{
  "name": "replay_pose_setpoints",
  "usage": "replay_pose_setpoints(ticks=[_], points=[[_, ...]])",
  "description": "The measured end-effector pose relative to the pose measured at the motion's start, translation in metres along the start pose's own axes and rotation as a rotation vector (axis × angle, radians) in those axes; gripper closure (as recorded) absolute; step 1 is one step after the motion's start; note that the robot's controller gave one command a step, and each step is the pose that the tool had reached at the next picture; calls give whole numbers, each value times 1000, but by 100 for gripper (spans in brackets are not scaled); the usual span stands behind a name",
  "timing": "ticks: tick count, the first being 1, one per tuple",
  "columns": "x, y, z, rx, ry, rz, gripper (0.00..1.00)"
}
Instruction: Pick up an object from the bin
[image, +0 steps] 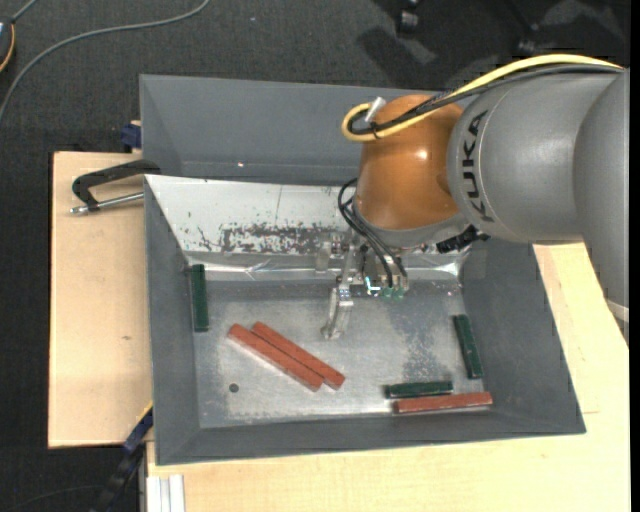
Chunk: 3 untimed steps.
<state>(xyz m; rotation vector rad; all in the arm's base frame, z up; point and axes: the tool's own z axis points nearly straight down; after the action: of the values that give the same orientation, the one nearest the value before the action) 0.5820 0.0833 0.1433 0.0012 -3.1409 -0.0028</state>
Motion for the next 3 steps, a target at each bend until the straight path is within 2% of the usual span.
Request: replay_pose_setpoints(ticks=[1, 2, 3], points=[[60, 55, 77, 0, 10, -52, 0], [71, 88, 42, -3, -7, 66, 0], [60, 77, 43, -1, -6, 194, 0]])
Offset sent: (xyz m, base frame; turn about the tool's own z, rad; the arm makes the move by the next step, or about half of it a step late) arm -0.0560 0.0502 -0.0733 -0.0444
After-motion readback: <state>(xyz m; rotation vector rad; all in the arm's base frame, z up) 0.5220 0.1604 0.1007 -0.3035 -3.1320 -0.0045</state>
